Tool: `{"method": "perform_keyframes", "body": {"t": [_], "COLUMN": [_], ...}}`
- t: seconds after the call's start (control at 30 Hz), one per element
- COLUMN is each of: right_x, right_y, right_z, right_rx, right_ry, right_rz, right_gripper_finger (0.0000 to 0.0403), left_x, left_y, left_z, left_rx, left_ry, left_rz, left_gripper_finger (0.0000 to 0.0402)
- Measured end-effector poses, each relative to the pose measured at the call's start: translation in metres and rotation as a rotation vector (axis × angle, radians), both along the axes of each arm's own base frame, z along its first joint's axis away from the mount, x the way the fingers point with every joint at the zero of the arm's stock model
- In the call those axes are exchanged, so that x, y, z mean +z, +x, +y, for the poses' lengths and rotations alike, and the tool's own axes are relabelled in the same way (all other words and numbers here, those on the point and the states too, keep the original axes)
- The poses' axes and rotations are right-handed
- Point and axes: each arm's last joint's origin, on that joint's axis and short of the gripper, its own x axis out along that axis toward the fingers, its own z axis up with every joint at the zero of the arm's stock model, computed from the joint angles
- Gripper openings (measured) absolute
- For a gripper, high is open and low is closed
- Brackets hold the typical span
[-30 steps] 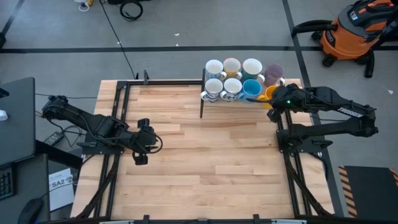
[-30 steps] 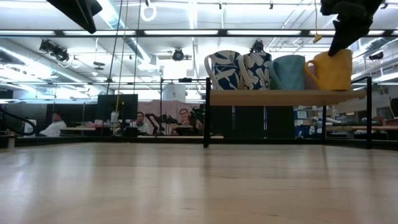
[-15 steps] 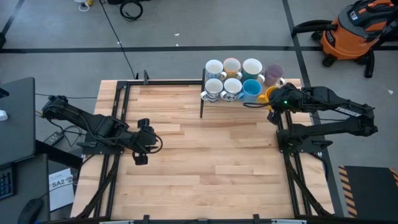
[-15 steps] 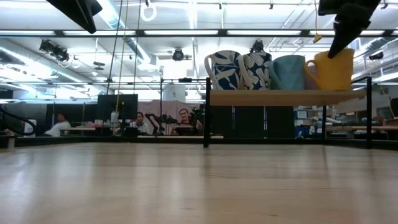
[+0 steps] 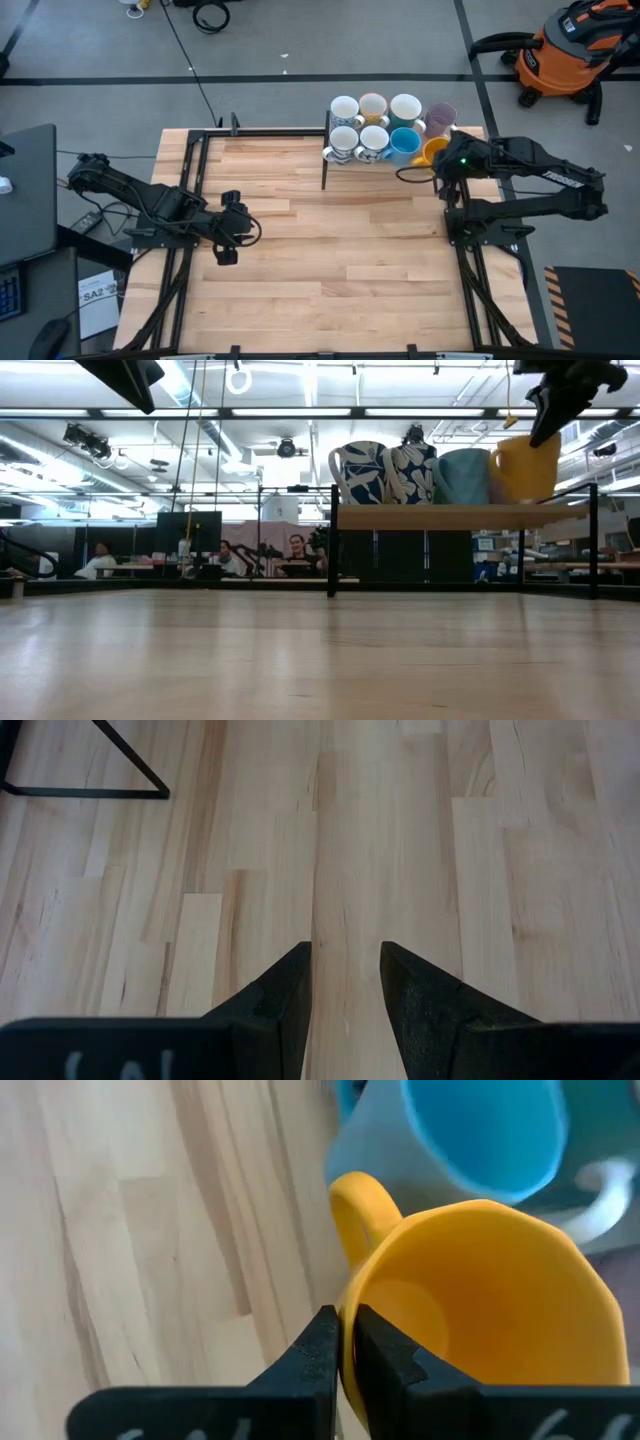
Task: Place coffee mugs
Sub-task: Put the yellow mug on the shelf
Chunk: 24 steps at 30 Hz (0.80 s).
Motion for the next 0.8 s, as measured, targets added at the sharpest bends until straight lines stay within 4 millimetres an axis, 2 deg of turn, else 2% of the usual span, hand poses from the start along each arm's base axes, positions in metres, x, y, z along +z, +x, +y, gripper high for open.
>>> {"method": "perform_keyframes", "body": {"t": [0.1,0.8], "right_x": [0.006,0.002], "right_y": [-0.001,-0.007], "right_z": [-0.002,-0.024], "right_rx": [0.027,0.121], "right_ry": [0.002,0.013], "right_rz": [-0.016,0.108], "right_gripper_finger": [0.0031,0.0035], "left_x": [0.0,0.001], "left_y": [0.0,0.002], "left_z": [0.0,-0.001], "left_rx": [0.0,0.0], "left_ry": [0.0,-0.009], "left_rz": [0.0,-0.02], "left_gripper_finger": [0.0128,0.0128]}}
